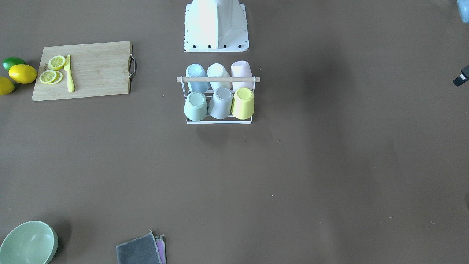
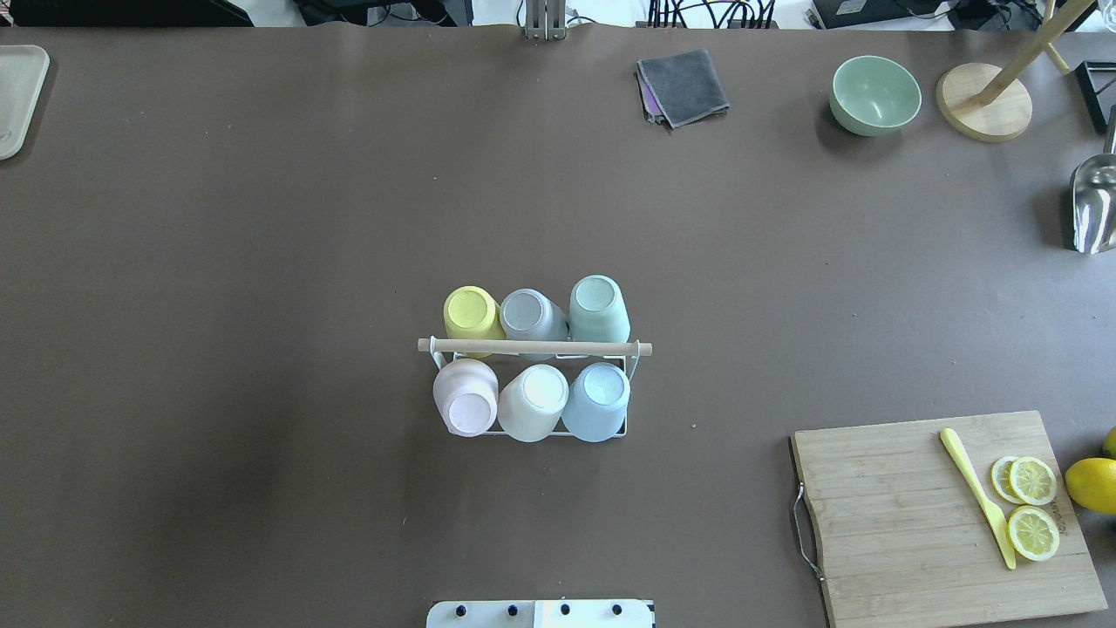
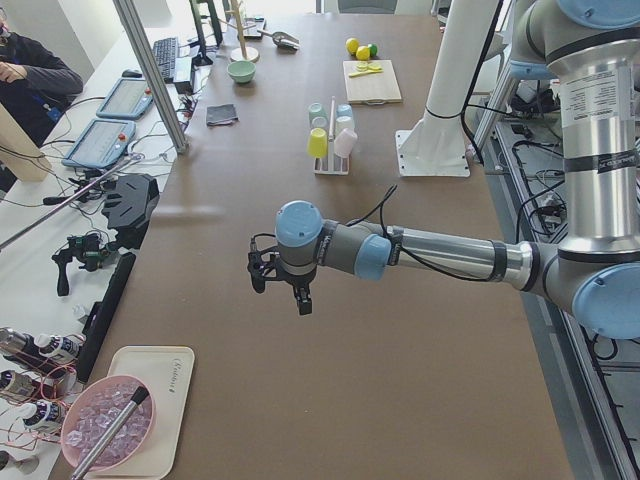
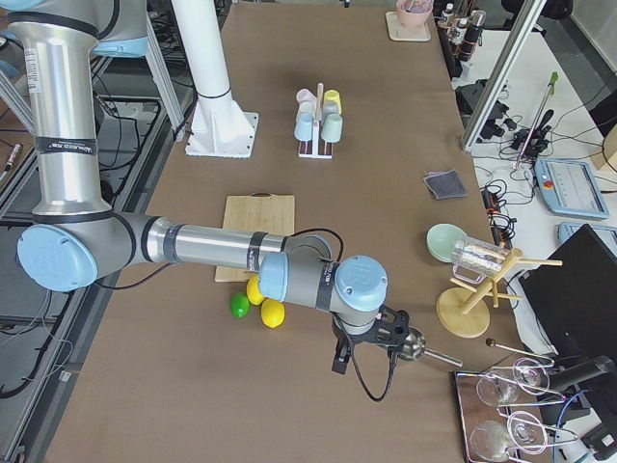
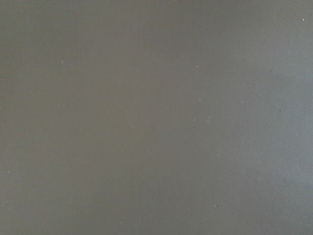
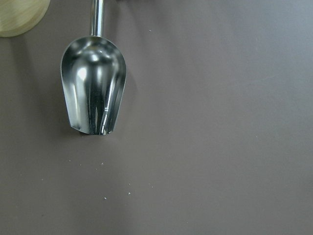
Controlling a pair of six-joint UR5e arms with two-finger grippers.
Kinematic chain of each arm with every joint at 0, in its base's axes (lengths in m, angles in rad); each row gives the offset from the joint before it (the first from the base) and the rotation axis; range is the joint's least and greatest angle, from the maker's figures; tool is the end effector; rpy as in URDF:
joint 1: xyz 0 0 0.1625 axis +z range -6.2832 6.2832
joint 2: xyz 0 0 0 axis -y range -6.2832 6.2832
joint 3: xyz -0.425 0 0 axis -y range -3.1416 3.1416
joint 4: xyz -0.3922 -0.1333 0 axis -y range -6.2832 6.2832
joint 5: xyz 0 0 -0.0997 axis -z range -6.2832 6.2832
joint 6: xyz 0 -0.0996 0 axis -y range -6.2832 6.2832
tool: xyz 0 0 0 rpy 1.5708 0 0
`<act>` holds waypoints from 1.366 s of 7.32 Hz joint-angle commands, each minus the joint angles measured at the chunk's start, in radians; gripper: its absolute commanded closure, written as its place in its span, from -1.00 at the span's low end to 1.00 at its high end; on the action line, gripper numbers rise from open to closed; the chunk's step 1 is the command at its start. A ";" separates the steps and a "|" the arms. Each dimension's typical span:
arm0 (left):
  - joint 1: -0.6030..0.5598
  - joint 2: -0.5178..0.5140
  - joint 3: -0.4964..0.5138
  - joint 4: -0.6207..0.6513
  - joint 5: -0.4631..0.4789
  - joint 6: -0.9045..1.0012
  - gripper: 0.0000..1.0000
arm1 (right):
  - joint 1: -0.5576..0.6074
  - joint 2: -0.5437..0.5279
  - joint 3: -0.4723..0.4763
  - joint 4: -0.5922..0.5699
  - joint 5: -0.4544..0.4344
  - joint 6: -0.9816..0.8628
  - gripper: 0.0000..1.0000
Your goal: Place cup on cup holder
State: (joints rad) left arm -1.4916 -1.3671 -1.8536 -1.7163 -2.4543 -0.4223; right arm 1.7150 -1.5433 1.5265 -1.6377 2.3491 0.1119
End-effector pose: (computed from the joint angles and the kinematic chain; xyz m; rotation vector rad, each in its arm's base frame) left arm -0.0232 -0.4194 0.5871 -0.0151 0.9058 -0.2202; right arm 0.1342 -0.4830 0.6729 -0.0671 -0.7816 0.2755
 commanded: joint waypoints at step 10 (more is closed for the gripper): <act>-0.153 -0.079 0.020 0.384 0.219 0.643 -0.98 | 0.015 -0.032 -0.011 -0.001 0.001 -0.003 -1.00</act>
State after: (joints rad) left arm -1.6439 -1.4412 -1.8430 -1.2980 -2.2353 0.2227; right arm 1.7289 -1.5742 1.5149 -1.6381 2.3498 0.1095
